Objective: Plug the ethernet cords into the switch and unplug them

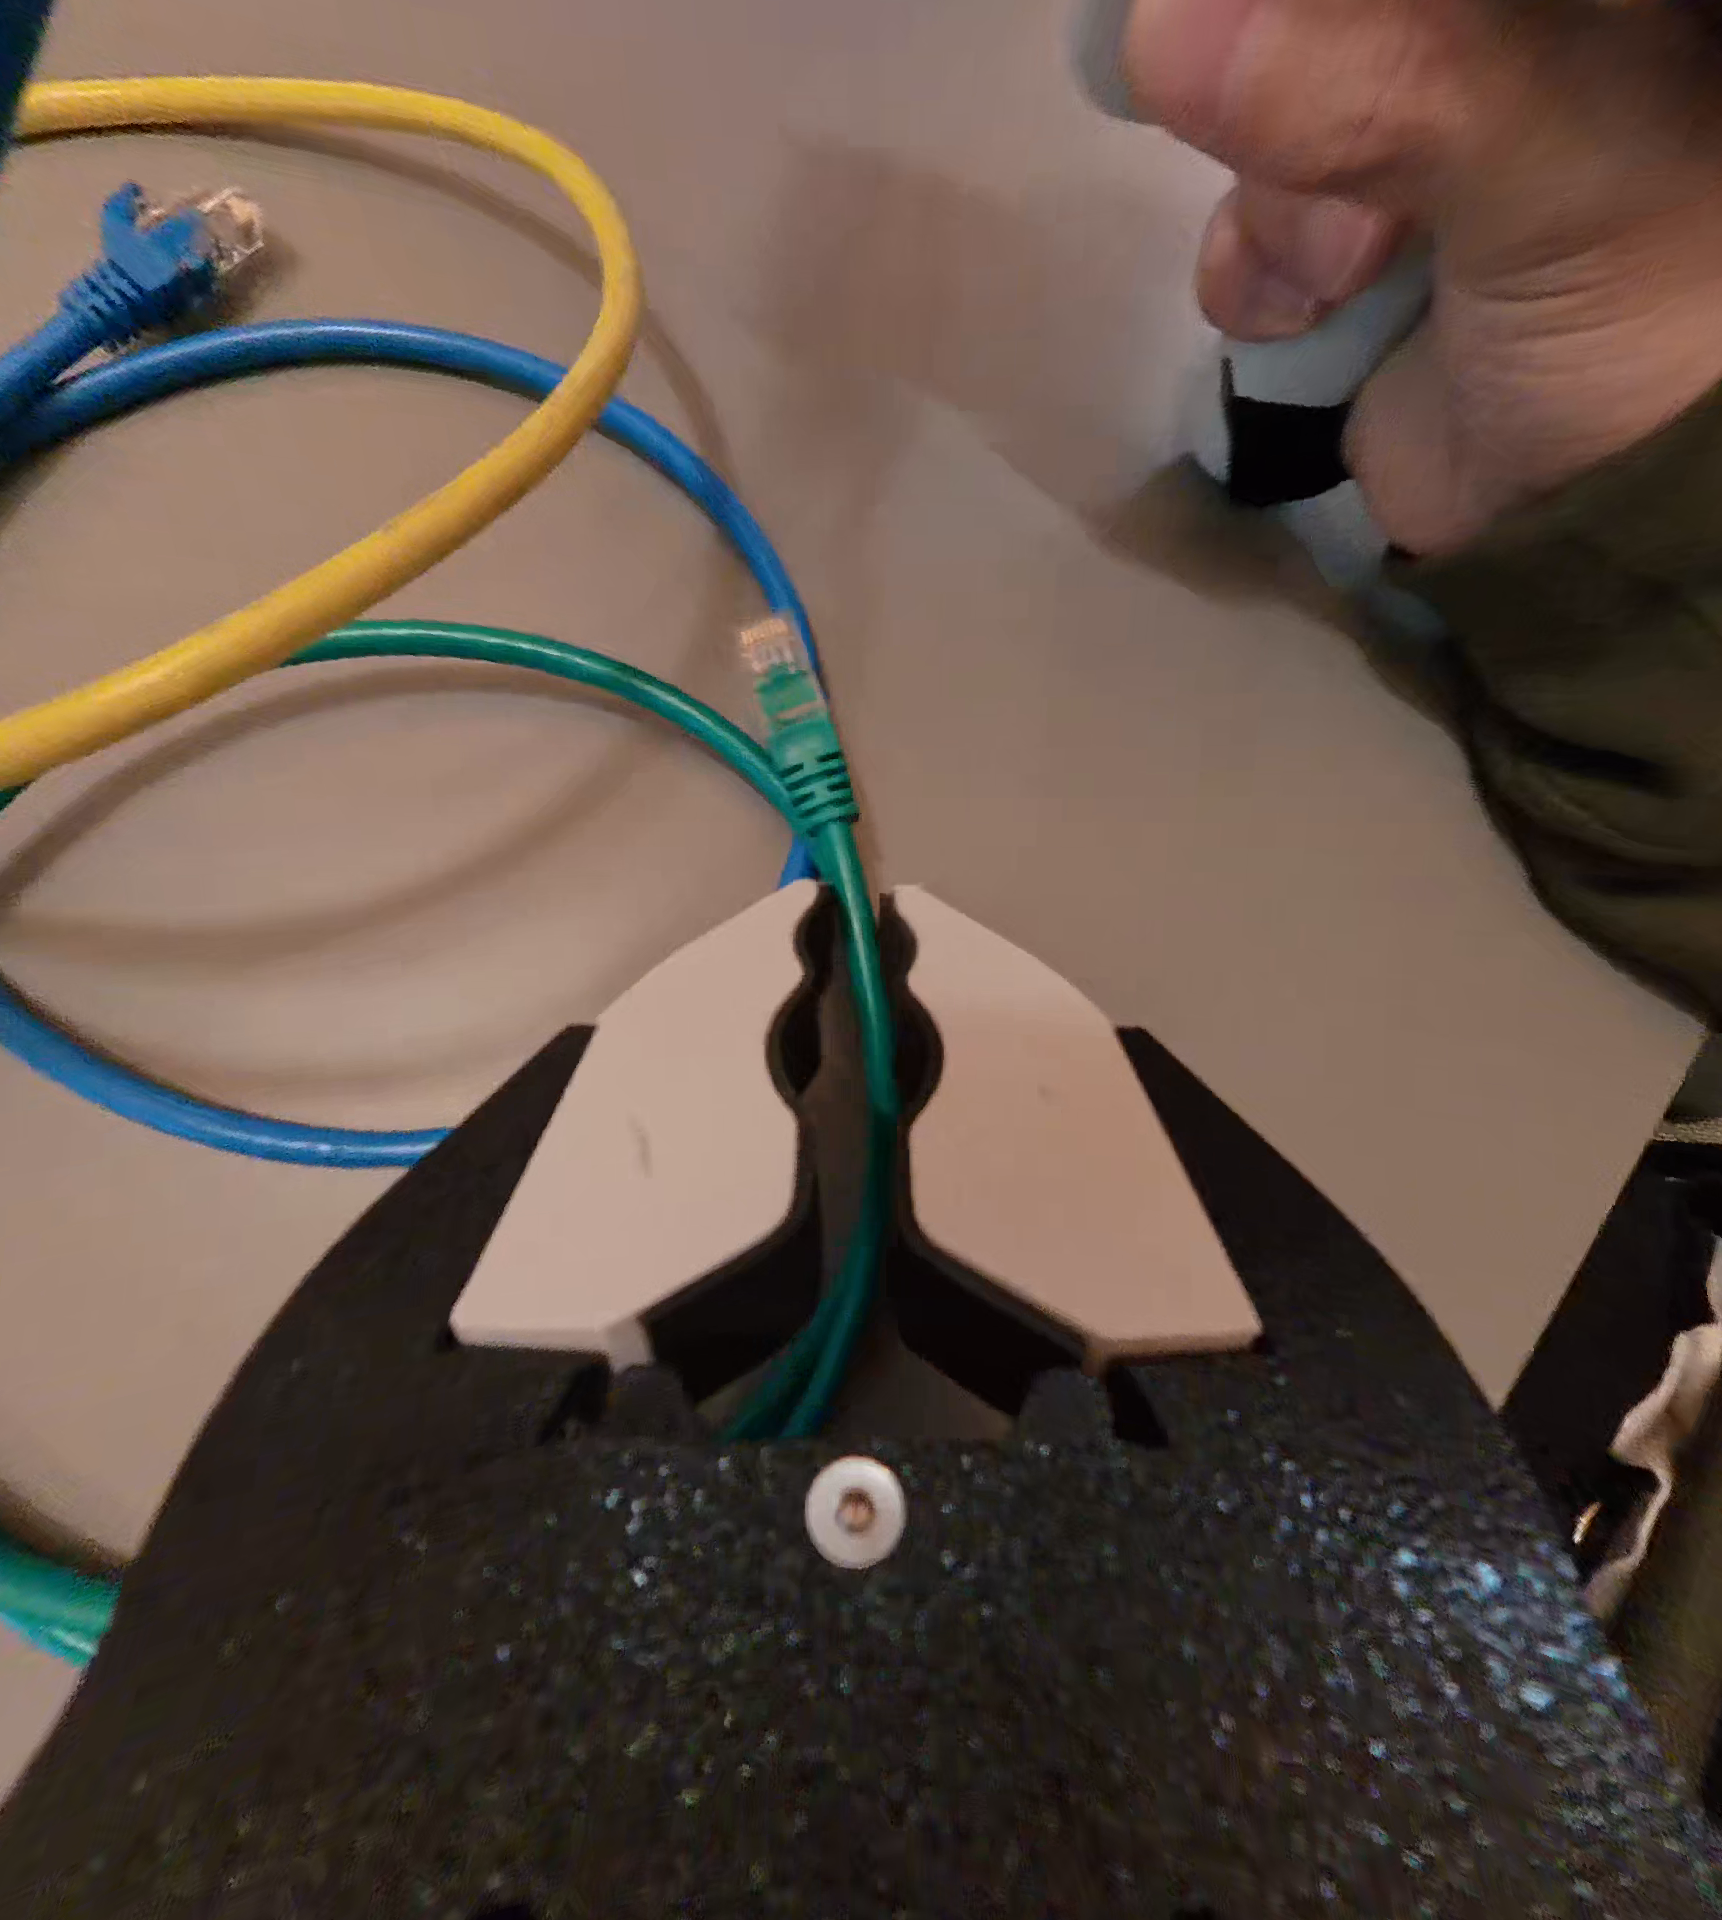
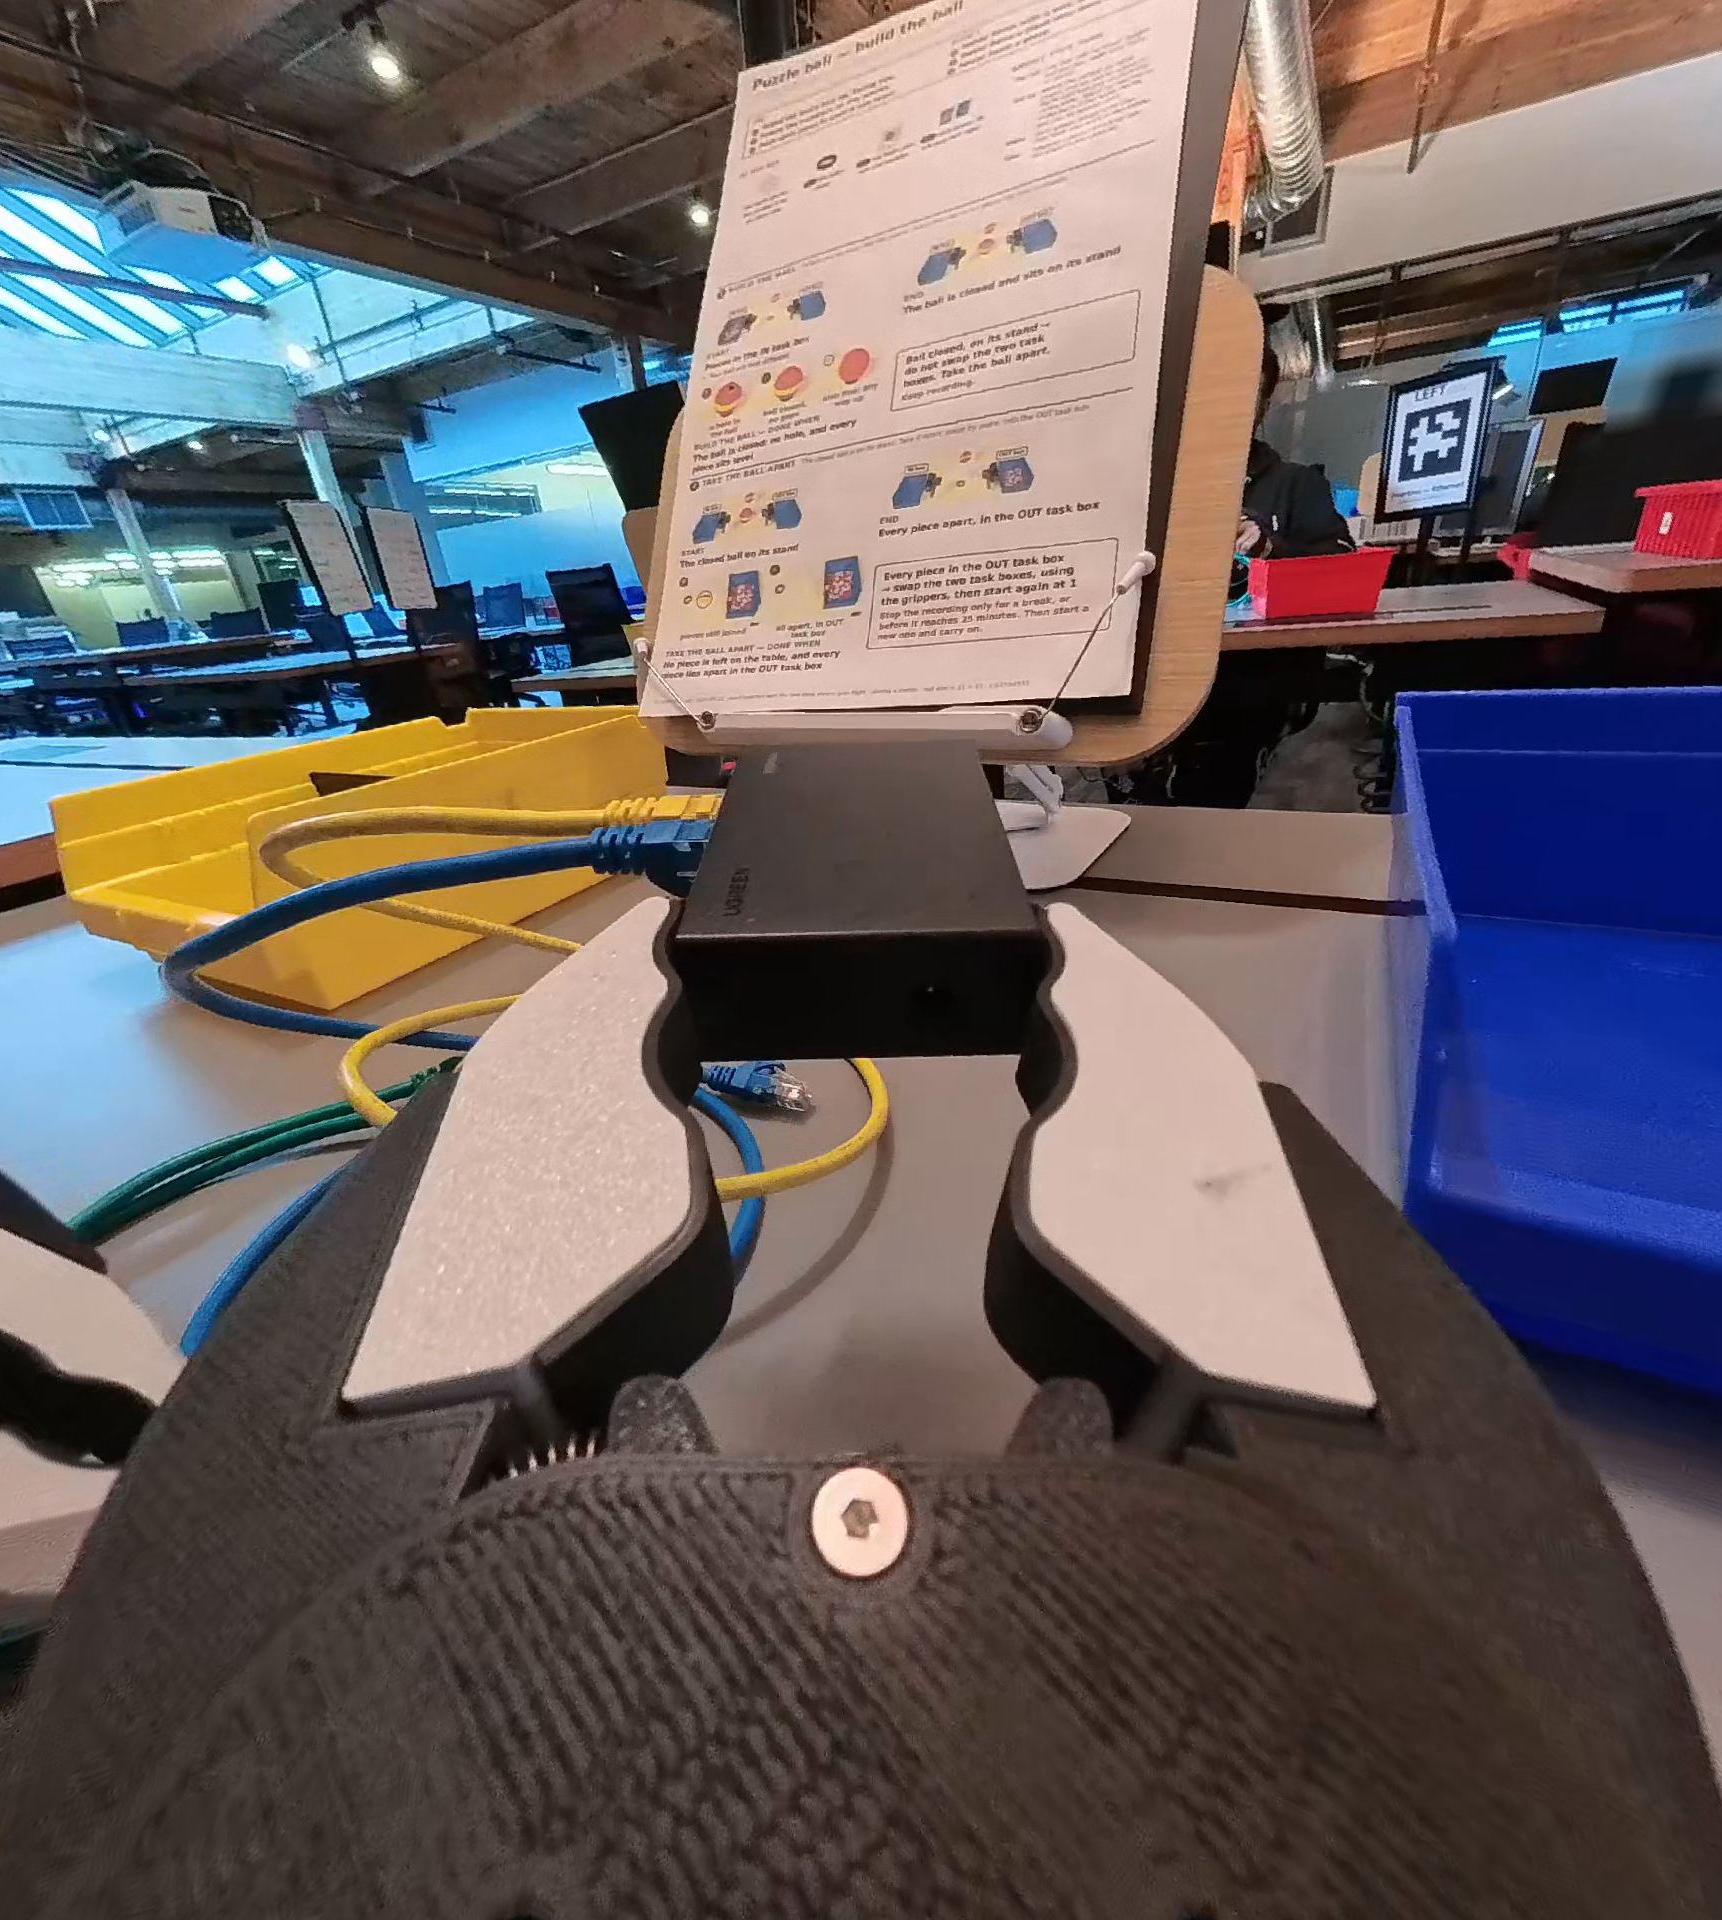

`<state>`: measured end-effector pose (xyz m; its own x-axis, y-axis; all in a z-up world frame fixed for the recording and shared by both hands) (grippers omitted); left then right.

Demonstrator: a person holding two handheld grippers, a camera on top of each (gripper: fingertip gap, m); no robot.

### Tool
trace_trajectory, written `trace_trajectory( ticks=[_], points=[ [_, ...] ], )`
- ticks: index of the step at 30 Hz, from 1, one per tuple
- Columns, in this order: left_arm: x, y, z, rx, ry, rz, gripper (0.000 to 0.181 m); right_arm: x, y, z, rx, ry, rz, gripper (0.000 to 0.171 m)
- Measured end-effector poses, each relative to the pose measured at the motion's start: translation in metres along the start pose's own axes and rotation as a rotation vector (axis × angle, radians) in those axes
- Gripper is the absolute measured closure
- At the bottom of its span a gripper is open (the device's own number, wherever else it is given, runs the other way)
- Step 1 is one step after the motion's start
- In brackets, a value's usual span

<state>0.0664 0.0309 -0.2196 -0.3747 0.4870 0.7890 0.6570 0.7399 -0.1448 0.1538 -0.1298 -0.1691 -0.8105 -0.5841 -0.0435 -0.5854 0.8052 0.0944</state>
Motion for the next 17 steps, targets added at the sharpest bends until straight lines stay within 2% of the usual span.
trace_trajectory(
  ticks=[2, 7, 12, 17],
  points=[
    [0.001, -0.002, -0.002, -0.03, -0.02, 0.014, 0.175, 0.0, 0.0, 0.0, 0.004, 0.002, 0.002, 0.109],
    [0.022, -0.008, -0.017, -0.225, -0.091, -0.115, 0.176, -0.001, 0.002, 0.0, 0.018, 0.011, -0.014, 0.109],
    [0.047, -0.006, -0.049, -0.262, -0.12, -0.132, 0.177, -0.001, 0.002, 0.0, 0.01, 0.003, -0.028, 0.11],
    [0.052, 0.005, -0.075, -0.265, -0.057, -0.132, 0.176, -0.002, 0.005, 0.001, 0.025, 0.014, -0.048, 0.109]
  ],
)
Point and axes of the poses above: each gripper's, where its closed fingertips meet, x back along the fingers, z out of its underside, y = z × x across the jaws, the point moved 7 cm from there along x, back along the fingers, and after that the axes turned 5 degrees about y, right-handed, at the moved point
